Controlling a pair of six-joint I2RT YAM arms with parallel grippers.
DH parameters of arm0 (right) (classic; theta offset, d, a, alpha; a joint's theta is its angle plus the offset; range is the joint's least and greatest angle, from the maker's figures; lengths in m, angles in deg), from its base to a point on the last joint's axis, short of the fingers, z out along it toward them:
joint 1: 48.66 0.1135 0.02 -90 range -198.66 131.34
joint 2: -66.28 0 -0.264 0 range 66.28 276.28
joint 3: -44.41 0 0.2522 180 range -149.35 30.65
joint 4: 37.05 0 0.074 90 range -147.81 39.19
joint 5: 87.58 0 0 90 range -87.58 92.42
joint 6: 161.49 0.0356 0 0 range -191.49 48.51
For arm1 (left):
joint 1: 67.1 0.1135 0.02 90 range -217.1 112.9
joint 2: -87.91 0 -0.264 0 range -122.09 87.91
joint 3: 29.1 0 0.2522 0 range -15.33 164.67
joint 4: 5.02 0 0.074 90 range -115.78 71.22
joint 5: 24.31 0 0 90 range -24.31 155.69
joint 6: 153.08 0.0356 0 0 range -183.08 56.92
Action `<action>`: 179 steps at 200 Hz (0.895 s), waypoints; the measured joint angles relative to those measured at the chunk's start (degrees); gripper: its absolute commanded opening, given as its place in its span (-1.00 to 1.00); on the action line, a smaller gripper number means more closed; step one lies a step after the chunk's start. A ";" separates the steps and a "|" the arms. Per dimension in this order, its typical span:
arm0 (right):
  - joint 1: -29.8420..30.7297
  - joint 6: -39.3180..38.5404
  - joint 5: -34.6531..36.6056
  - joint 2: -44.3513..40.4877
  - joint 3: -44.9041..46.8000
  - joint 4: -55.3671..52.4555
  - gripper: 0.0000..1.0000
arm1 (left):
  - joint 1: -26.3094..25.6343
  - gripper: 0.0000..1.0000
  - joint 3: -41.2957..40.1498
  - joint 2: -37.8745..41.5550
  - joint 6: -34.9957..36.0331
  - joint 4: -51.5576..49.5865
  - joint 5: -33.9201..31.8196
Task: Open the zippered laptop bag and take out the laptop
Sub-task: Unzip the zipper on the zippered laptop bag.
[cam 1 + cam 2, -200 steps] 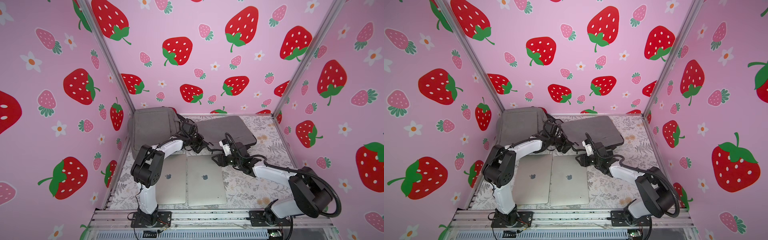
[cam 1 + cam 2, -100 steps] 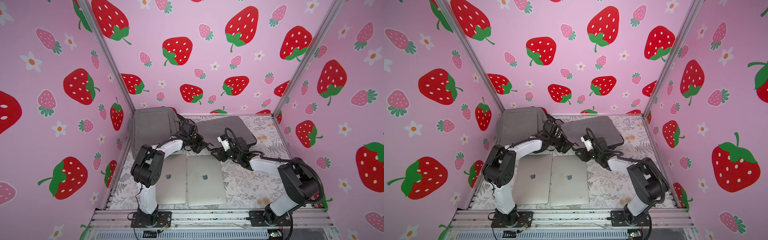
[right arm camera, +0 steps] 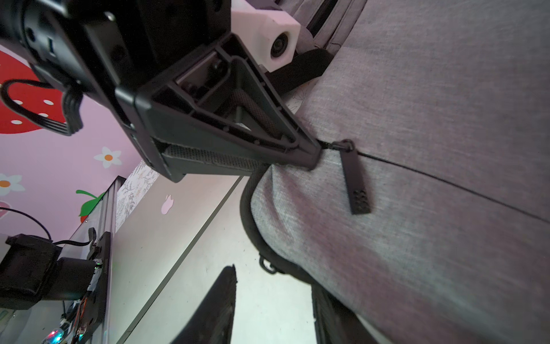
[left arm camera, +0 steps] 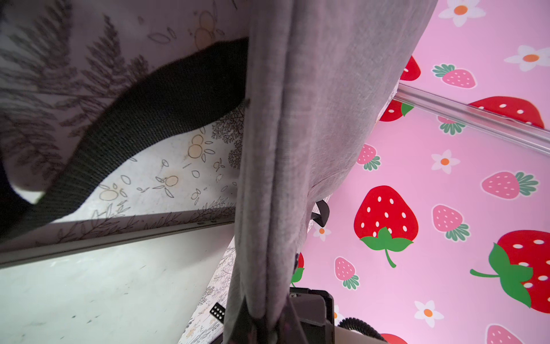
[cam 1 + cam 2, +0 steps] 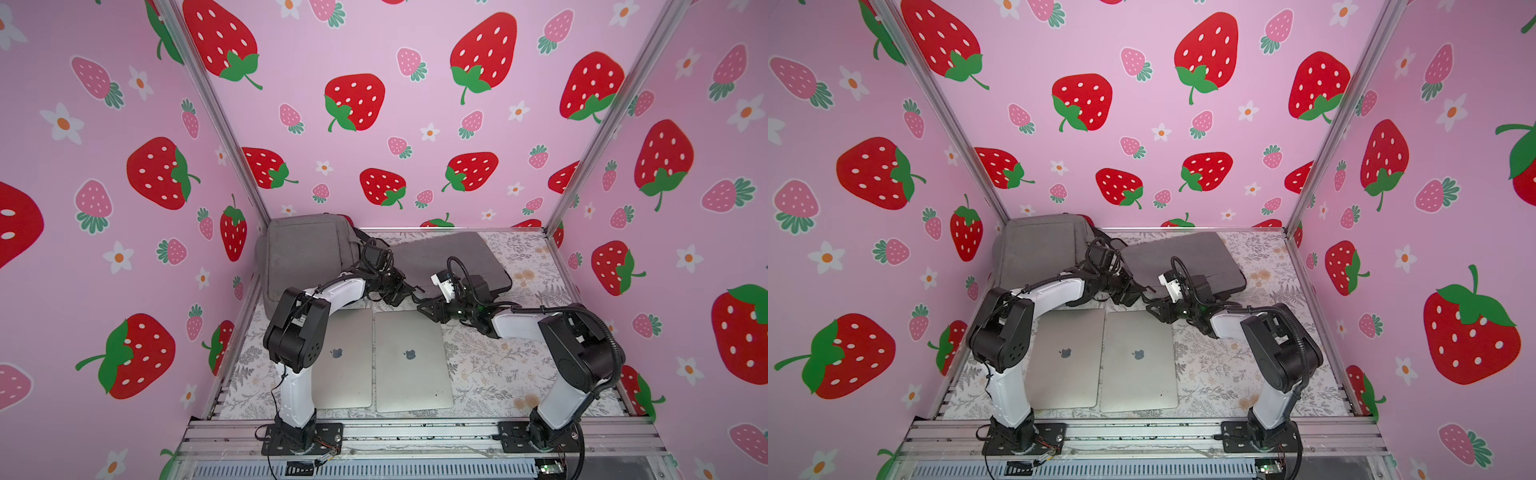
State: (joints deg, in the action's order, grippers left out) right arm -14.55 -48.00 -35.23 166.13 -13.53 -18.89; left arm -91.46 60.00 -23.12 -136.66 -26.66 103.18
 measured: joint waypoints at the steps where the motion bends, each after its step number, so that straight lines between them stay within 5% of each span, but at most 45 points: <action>1: 0.00 0.07 -0.07 0.02 0.00 0.09 -0.19 | 0.00 -1.00 0.00 0.00 0.02 0.00 0.00; 179: 0.02 6.29 -2.27 3.15 0.81 6.80 -0.50 | -0.02 -1.00 0.04 -0.02 0.28 -0.11 -0.13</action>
State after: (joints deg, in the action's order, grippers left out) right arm -14.53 -41.71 -37.50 169.28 -12.72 -12.09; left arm -91.49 60.04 -23.14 -136.38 -26.77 103.05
